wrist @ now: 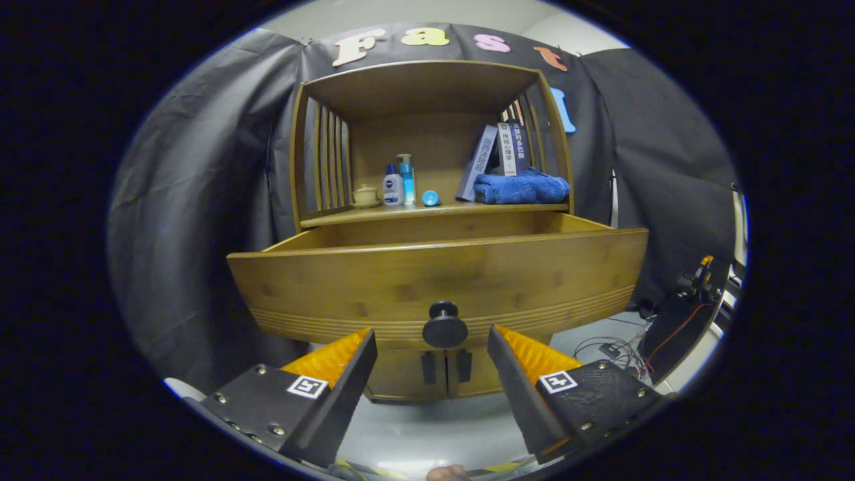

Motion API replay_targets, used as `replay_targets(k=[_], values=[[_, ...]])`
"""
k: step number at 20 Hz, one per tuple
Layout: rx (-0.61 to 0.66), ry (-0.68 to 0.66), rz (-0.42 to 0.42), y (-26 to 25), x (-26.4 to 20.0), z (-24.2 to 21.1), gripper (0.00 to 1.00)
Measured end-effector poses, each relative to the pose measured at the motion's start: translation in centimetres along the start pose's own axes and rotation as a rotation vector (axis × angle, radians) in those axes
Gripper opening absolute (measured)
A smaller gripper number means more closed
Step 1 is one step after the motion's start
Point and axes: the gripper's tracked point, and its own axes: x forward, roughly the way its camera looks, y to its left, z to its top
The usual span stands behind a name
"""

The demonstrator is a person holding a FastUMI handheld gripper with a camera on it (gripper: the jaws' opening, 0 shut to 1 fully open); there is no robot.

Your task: Pull open the drawer, take out the items inside it, and place them on the countertop above the cabinet.

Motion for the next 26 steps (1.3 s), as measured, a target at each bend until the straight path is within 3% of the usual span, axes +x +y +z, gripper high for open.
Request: replay_targets(k=[8,16,26], values=[[0.034,-0.03,-0.007,-0.3,4.7,0.5,0.99],[-0.023,-0.088,-0.01,0.1,5.9,0.4,0.99],[-0.017,-0.1,-0.01,1.5,11.8,1.6,0.99]])
